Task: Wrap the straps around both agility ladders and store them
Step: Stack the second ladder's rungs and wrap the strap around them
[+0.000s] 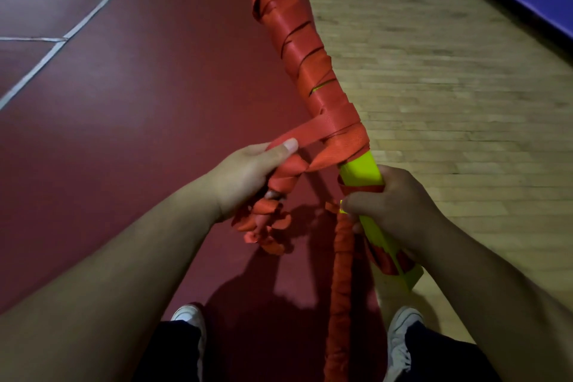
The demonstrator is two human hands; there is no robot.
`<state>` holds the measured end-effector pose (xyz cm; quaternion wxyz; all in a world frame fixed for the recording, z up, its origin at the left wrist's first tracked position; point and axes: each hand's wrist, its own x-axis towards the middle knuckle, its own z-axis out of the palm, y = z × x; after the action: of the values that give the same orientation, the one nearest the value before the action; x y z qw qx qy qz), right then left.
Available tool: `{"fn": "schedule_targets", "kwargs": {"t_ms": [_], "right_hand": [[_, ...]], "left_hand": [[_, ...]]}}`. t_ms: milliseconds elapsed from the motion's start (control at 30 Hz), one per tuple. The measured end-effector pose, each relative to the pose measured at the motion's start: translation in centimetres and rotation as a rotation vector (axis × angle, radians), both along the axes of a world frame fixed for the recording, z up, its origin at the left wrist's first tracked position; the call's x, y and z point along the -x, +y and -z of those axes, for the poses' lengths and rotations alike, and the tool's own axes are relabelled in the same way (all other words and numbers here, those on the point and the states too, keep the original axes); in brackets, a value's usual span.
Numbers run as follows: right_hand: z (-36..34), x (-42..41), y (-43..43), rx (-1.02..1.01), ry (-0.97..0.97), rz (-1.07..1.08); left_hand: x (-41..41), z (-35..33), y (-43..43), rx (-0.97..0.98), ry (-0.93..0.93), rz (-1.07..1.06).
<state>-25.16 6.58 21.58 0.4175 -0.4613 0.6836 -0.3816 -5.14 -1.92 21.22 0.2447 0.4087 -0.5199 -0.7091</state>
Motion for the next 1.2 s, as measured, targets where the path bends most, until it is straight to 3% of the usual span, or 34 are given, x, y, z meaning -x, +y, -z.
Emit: {"fn": "schedule_targets", "kwargs": {"t_ms": [133, 300, 467, 600, 700, 967, 1200], "right_hand": [[-0.1, 0.3, -0.1, -0.015, -0.037, 0.029], [0.0, 0.0, -0.2, -0.037, -0.061, 0.060], [-0.1, 0.1, -0.1, -0.057, -0.107, 0.095], [-0.2, 0.2, -0.3, -0.052, -0.134, 0.114], [-0.2, 0.2, -0.3, -0.054, -0.141, 0.124], [0.5, 0.6, -0.2, -0.039, 0.030, 0.099], [0.8, 0.5, -0.2, -0.066, 0.076, 0.078]], "left_hand": [[-1.5, 0.2, -0.6, 0.096, -0.058, 0.122], [-1.6, -0.5, -0.7, 0.250, -0.143, 0.099], [-1.3, -0.1, -0.5, 0.160, -0.020, 0.111], [-1.4, 0.4, -0.3, 0.083, 0.102, -0.028], [-1.6, 0.2, -0.3, 0.093, 0.220, 0.063], [-2.1, 0.9, -0.4, 0.385, -0.309, 0.206], [-1.8, 0.5, 0.2, 0.561, -0.274, 0.072]]}}
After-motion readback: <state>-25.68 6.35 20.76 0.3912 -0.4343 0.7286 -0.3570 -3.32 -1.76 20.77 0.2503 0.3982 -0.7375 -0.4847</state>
